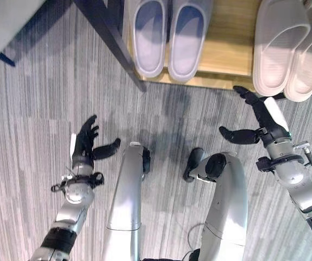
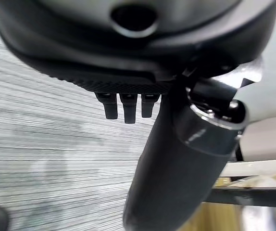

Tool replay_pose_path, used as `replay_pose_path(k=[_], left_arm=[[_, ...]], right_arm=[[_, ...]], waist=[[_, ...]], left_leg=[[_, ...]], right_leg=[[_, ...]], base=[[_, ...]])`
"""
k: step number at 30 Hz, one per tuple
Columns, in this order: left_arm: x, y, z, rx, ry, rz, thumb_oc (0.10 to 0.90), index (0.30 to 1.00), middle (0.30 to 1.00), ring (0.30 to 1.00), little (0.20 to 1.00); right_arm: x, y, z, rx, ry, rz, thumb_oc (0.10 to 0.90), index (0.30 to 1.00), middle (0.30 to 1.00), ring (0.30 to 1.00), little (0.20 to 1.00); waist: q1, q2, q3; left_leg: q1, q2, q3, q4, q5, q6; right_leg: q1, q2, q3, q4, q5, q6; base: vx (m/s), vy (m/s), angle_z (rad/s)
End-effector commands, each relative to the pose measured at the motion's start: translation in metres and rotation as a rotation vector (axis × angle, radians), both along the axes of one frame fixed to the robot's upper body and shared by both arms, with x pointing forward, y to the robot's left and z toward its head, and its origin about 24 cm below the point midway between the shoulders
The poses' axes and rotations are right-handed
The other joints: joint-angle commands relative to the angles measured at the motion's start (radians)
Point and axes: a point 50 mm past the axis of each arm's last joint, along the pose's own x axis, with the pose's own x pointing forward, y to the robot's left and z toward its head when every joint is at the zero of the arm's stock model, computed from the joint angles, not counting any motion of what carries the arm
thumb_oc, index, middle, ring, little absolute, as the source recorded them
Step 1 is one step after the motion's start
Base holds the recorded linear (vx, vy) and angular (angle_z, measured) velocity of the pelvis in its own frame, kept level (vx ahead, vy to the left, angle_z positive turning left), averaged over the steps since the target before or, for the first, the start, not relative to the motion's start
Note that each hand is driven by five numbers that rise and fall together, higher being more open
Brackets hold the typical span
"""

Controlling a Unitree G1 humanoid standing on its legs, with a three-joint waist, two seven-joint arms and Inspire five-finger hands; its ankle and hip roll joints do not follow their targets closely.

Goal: Arrange the slippers neatly on the shoe rack.

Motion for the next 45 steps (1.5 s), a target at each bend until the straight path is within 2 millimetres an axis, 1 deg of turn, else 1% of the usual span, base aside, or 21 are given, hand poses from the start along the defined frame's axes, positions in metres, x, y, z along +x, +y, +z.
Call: replay_pose_path(k=[1, 4, 5, 8, 10, 11, 12, 16, 17, 18, 19, 21, 23, 24, 25, 28, 29, 30, 33, 38, 45], left_arm=[[-0.005, 0.0, 0.015, 0.051, -0.108, -0.02, 0.8, 0.9, 0.9, 0.9, 0.9], [-0.005, -0.006, 0.007, 0.042, -0.076, -0.041, 0.8, 0.9, 0.9, 0.9, 0.9], [-0.005, -0.005, 0.006, 0.042, -0.076, -0.04, 0.8, 0.9, 0.9, 0.9, 0.9], [-0.008, -0.01, -0.007, 0.044, -0.021, -0.066, 0.8, 0.9, 0.9, 0.9, 0.9], [-0.011, -0.013, -0.016, 0.043, 0.015, -0.091, 0.8, 0.9, 0.9, 0.9, 0.9], [-0.012, -0.016, -0.021, 0.043, 0.036, -0.111, 0.8, 0.9, 0.9, 0.9, 0.9], [-0.013, -0.018, -0.025, 0.042, 0.051, -0.12, 0.8, 0.9, 0.9, 0.9, 0.9], [-0.021, -0.019, -0.039, 0.055, 0.113, -0.155, 0.8, 0.9, 0.9, 0.9, 0.9], [-0.021, -0.019, -0.039, 0.055, 0.114, -0.155, 0.8, 0.9, 0.9, 0.9, 0.9], [-0.028, -0.018, -0.049, 0.055, 0.161, -0.17, 0.8, 0.9, 0.9, 0.9, 0.9], [-0.028, -0.018, -0.05, 0.055, 0.162, -0.17, 0.8, 0.9, 0.9, 0.9, 0.9], [-0.038, -0.015, -0.065, 0.057, 0.234, -0.182, 0.8, 0.9, 0.9, 0.9, 0.9], [-0.042, -0.013, -0.07, 0.055, 0.261, -0.182, 0.8, 0.9, 0.9, 0.9, 0.9], [-0.05, -0.01, -0.08, 0.059, 0.307, -0.189, 0.8, 0.9, 0.9, 0.9, 0.9], [-0.054, -0.009, -0.083, 0.056, 0.326, -0.19, 0.8, 0.9, 0.9, 0.9, 0.9], [-0.064, -0.006, -0.095, 0.056, 0.385, -0.187, 0.8, 0.9, 0.9, 0.9, 0.9], [-0.064, -0.006, -0.095, 0.056, 0.386, -0.187, 0.8, 0.9, 0.9, 0.9, 0.9], [-0.068, -0.006, -0.102, 0.057, 0.417, -0.181, 0.8, 0.9, 0.9, 0.9, 0.9], [-0.072, -0.007, -0.107, 0.061, 0.442, -0.181, 0.8, 0.9, 0.9, 0.9, 0.9], [-0.081, -0.009, -0.117, 0.084, 0.489, -0.19, 0.8, 0.9, 0.9, 0.9, 0.9], [-0.09, -0.014, -0.125, 0.098, 0.533, -0.218, 0.8, 0.9, 0.9, 0.9, 0.9]], right_arm=[[0.004, 0.006, 0.019, -0.021, -0.117, 0.012, 0.8, 0.9, 0.9, 0.9, 0.9], [0.008, 0.011, -0.007, 0.003, -0.04, -0.003, 0.8, 0.9, 0.9, 0.9, 0.9], [0.008, 0.011, -0.007, 0.004, -0.039, -0.002, 0.8, 0.9, 0.9, 0.9, 0.9], [0.007, 0.017, -0.044, 0.051, 0.07, -0.019, 0.8, 0.9, 0.9, 0.9, 0.9], [0.003, 0.023, -0.073, 0.099, 0.164, -0.035, 0.8, 0.9, 0.9, 0.9, 0.9], [0.0, 0.027, -0.095, 0.127, 0.231, -0.055, 0.8, 0.9, 0.9, 0.9, 0.9], [-0.003, 0.029, -0.107, 0.153, 0.271, -0.064, 0.8, 0.9, 0.9, 0.9, 0.9], [-0.017, 0.031, -0.142, 0.196, 0.394, -0.098, 0.8, 0.9, 0.9, 0.9, 0.9], [-0.017, 0.031, -0.142, 0.196, 0.395, -0.098, 0.8, 0.9, 0.9, 0.9, 0.9], [-0.025, 0.03, -0.153, 0.202, 0.435, -0.111, 0.8, 0.9, 0.9, 0.9, 0.9], [-0.025, 0.03, -0.153, 0.202, 0.436, -0.111, 0.8, 0.9, 0.9, 0.9, 0.9], [-0.036, 0.028, -0.17, 0.197, 0.511, -0.131, 0.8, 0.9, 0.9, 0.9, 0.9], [-0.041, 0.026, -0.177, 0.198, 0.541, -0.145, 0.8, 0.9, 0.9, 0.9, 0.9], [-0.05, 0.027, -0.188, 0.203, 0.59, -0.154, 0.8, 0.9, 0.9, 0.9, 0.9], [-0.054, 0.025, -0.194, 0.21, 0.616, -0.167, 0.8, 0.9, 0.9, 0.9, 0.9], [-0.066, 0.026, -0.205, 0.218, 0.668, -0.171, 0.8, 0.9, 0.9, 0.9, 0.9], [-0.066, 0.026, -0.205, 0.218, 0.668, -0.171, 0.8, 0.9, 0.9, 0.9, 0.9], [-0.071, 0.028, -0.212, 0.223, 0.701, -0.178, 0.8, 0.9, 0.9, 0.9, 0.9], [-0.077, 0.03, -0.219, 0.226, 0.731, -0.179, 0.8, 0.9, 0.9, 0.9, 0.9], [-0.097, 0.034, -0.241, 0.21, 0.841, -0.191, 0.8, 0.9, 0.9, 0.9, 0.9], [-0.109, 0.032, -0.252, 0.211, 0.902, -0.219, 0.8, 0.9, 0.9, 0.9, 0.9]], waist=[[0.007, 0.004, -0.037], [0.004, 0.006, -0.089], [0.003, 0.006, -0.088], [0.003, 0.001, -0.112], [0.007, -0.006, -0.133], [0.009, -0.009, -0.143], [0.011, -0.013, -0.152], [0.021, -0.012, -0.177], [0.021, -0.012, -0.174], [0.025, -0.014, -0.202], [0.025, -0.012, -0.195], [0.027, -0.018, -0.23], [0.03, -0.017, -0.233], [0.034, -0.024, -0.262], [0.037, -0.019, -0.265], [0.037, -0.018, -0.294], [0.037, -0.018, -0.291], [0.038, -0.019, -0.316], [0.036, -0.017, -0.338], [0.039, -0.004, -0.412], [0.026, 0.014, -0.453]], left_leg=[[-0.116, -0.052, -0.025, -0.165, 0.091, 0.005], [-0.096, -0.055, -0.039, -0.247, 0.138, 0.001], [-0.091, -0.055, -0.041, -0.252, 0.14, 0.0], [0.002, -0.051, -0.047, -0.367, 0.18, -0.003], [0.092, -0.045, -0.056, -0.457, 0.207, -0.008], [0.173, -0.04, -0.076, -0.545, 0.234, -0.005], [0.227, -0.033, -0.082, -0.601, 0.249, -0.003], [0.409, -0.018, -0.107, -0.786, 0.303, 0.001], [0.417, -0.018, -0.108, -0.792, 0.306, 0.0], [0.518, -0.015, -0.11, -0.89, 0.332, -0.005], [0.532, -0.014, -0.112, -0.9, 0.336, -0.005], [0.683, -0.003, -0.112, -1.045, 0.372, -0.015], [0.744, 0.001, -0.114, -1.095, 0.389, -0.019], [0.848, 0.008, -0.117, -1.189, 0.409, -0.029], [0.894, 0.011, -0.119, -1.244, 0.455, -0.03], [1.036, 0.02, -0.124, -1.355, 0.486, -0.042], [1.041, 0.021, -0.124, -1.358, 0.487, -0.042], [1.108, 0.034, -0.122, -1.418, 0.499, -0.052], [1.171, 0.045, -0.11, -1.466, 0.509, -0.057], [1.316, 0.067, -0.096, -1.577, 0.534, -0.066], [1.382, 0.066, -0.075, -1.586, 0.522, -0.079]], right_leg=[[0.016, -0.004, -0.014, -0.144, 0.058, 0.022], [0.054, -0.006, -0.049, -0.235, 0.081, 0.023], [0.06, -0.006, -0.051, -0.24, 0.084, 0.023], [0.151, 0.0, -0.075, -0.344, 0.11, 0.026], [0.238, 0.007, -0.096, -0.444, 0.129, 0.026], [0.305, 0.012, -0.109, -0.516, 0.142, 0.026], [0.358, 0.016, -0.122, -0.571, 0.158, 0.032], [0.516, 0.031, -0.172, -0.726, 0.201, 0.053], [0.524, 0.031, -0.173, -0.732, 0.203, 0.053], [0.619, 0.042, -0.192, -0.816, 0.22, 0.06], [0.634, 0.044, -0.195, -0.826, 0.224, 0.059], [0.777, 0.059, -0.217, -0.951, 0.246, 0.069], [0.841, 0.065, -0.228, -1.006, 0.264, 0.074], [0.943, 0.085, -0.237, -1.103, 0.277, 0.081], [0.988, 0.089, -0.256, -1.156, 0.321, 0.078], [1.131, 0.118, -0.267, -1.27, 0.347, 0.091], [1.136, 0.119, -0.268, -1.273, 0.349, 0.091], [1.211, 0.136, -0.27, -1.342, 0.361, 0.104], [1.274, 0.15, -0.267, -1.392, 0.372, 0.112], [1.418, 0.18, -0.248, -1.512, 0.392, 0.127], [1.513, 0.187, -0.241, -1.588, 0.402, 0.133]], base=[[-0.06, -0.005, 0.21], [-0.04, -0.008, 0.16], [-0.05, -0.019, 0.18], [-0.05, -0.031, 0.16], [-0.05, -0.081, 0.12], [-0.04, -0.099, 0.17], [-0.03, -0.081, 0.13], [0.03, -0.057, 0.07], [0.1, -0.066, 0.07], [0.06, -0.05, 0.08], [0.16, -0.102, 0.12], [0.16, -0.107, 0.12], [0.13, -0.094, 0.1], [0.08, -0.065, 0.03], [0.16, -0.099, -0.01], [0.13, -0.045, 0.03], [0.16, -0.072, 0.02], [0.16, -0.067, 0.01], [0.12, -0.052, 0.0], [0.16, -0.055, -0.07], [0.09, -0.026, -0.02]])
